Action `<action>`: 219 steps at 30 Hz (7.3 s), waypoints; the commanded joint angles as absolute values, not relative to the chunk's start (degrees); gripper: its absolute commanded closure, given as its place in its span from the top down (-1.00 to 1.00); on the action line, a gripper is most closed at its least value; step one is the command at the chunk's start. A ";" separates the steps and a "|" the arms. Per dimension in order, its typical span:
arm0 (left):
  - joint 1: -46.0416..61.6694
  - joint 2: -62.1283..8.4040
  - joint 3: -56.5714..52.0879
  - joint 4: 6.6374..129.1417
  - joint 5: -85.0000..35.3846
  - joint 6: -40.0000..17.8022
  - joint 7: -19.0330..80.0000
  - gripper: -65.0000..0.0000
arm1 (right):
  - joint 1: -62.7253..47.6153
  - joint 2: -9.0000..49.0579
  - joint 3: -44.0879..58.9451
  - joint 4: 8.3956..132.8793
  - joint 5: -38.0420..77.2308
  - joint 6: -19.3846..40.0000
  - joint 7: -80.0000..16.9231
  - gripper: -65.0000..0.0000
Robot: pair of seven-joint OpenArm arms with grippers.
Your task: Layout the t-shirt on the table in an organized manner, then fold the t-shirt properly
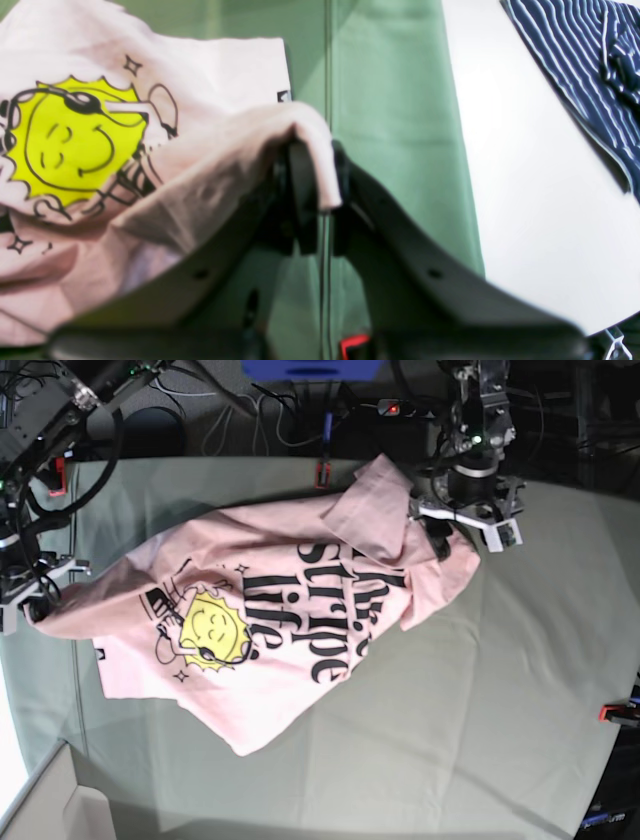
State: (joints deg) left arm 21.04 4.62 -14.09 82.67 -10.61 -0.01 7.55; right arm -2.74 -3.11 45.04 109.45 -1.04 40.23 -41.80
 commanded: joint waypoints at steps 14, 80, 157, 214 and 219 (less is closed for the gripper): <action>22.64 4.53 -14.55 89.71 -10.68 -0.13 6.37 -1.00 | -3.47 -2.42 45.05 110.46 0.04 40.00 -39.96 -1.00; -31.87 0.84 -16.40 96.75 -3.74 0.40 22.55 -1.00 | 38.46 6.73 26.59 87.52 0.04 40.00 -27.47 -1.00; -4.79 1.27 -19.47 59.91 -24.57 -0.04 17.45 -1.00 | -18.51 4.88 20.00 100.70 0.31 37.67 -19.38 0.61; 5.41 -9.71 8.92 86.29 -27.30 4.79 25.89 1.00 | -16.75 -0.48 40.75 100.26 0.31 40.00 -19.38 0.61; 3.56 -8.92 9.27 82.77 -27.74 4.62 25.89 1.00 | -16.84 -0.48 40.13 100.18 0.31 40.00 -19.38 0.61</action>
State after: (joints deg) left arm 3.92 -9.17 9.37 81.87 -27.46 4.75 26.83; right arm -16.88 -0.93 39.97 99.37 -0.82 40.03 -20.84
